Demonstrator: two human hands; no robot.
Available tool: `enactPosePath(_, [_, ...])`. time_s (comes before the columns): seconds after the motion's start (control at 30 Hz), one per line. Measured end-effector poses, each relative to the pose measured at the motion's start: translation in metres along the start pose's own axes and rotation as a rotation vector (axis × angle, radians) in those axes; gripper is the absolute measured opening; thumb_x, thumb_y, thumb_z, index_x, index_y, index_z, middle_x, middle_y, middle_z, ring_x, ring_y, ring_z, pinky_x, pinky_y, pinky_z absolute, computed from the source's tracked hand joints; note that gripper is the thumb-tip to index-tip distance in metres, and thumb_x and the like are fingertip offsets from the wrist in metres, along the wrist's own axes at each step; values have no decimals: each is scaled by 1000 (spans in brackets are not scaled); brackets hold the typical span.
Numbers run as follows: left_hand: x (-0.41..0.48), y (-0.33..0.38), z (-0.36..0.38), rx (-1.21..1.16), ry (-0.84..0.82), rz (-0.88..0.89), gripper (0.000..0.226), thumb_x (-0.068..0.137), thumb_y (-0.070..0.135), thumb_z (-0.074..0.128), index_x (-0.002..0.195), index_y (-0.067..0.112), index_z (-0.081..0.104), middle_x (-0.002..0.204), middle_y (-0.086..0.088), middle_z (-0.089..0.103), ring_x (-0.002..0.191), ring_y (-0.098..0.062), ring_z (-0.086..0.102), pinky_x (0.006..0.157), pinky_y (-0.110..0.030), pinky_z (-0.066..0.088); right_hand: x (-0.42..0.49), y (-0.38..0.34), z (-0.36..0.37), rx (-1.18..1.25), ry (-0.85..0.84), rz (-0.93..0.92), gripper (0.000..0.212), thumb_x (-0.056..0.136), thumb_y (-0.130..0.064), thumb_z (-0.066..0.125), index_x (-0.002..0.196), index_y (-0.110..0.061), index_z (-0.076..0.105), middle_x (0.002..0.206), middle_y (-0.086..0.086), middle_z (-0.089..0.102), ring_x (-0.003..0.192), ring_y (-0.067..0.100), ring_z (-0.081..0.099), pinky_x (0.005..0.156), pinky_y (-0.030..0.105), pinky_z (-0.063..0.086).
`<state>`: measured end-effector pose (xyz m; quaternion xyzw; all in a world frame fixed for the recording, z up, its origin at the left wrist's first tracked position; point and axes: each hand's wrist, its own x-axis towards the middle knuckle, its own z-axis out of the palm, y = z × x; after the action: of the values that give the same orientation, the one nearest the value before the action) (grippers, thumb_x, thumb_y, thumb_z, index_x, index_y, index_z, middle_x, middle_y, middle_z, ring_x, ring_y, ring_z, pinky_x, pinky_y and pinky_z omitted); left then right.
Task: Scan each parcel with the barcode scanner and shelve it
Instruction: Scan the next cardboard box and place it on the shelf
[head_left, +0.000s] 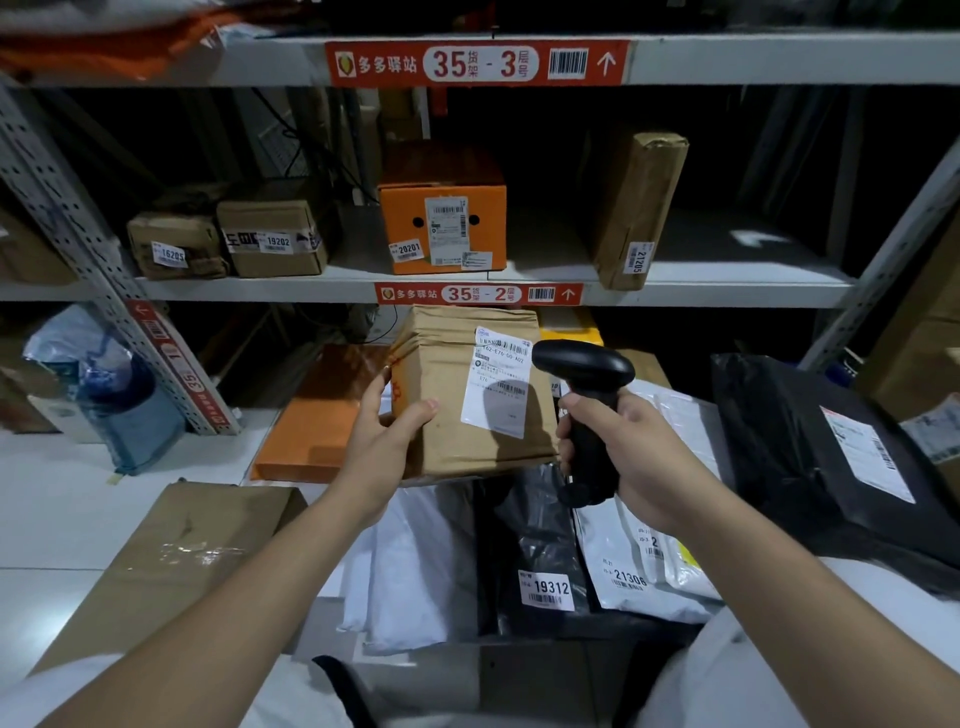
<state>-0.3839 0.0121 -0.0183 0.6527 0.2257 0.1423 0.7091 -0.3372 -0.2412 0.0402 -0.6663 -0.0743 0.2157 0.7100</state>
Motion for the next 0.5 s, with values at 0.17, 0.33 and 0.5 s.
enactPosePath(0.17, [2, -1, -2, 10, 7, 28, 75, 94, 29, 75, 157, 38, 35, 125, 20, 60, 109, -7, 66, 73, -23, 58, -1, -3, -1, -7, 12, 20, 21, 107, -20, 58, 94, -3, 58, 74, 14, 59, 60, 25, 56, 58, 33, 52])
enactPosePath(0.33, [3, -1, -4, 20, -10, 13, 75, 93, 33, 76, 156, 42, 35, 123, 21, 61, 112, -12, 67, 74, -27, 60, 0, -3, -1, -5, 16, 15, 18, 105, -17, 59, 90, -7, 59, 78, 14, 61, 63, 24, 57, 70, 43, 51])
enactPosePath(0.5, [5, -4, -4, 22, -7, 18, 75, 92, 32, 77, 154, 44, 38, 126, 20, 62, 113, -10, 67, 78, -28, 59, -3, -5, -1, 1, 25, 14, 18, 105, -16, 59, 90, -7, 58, 76, 12, 61, 63, 25, 56, 67, 41, 52])
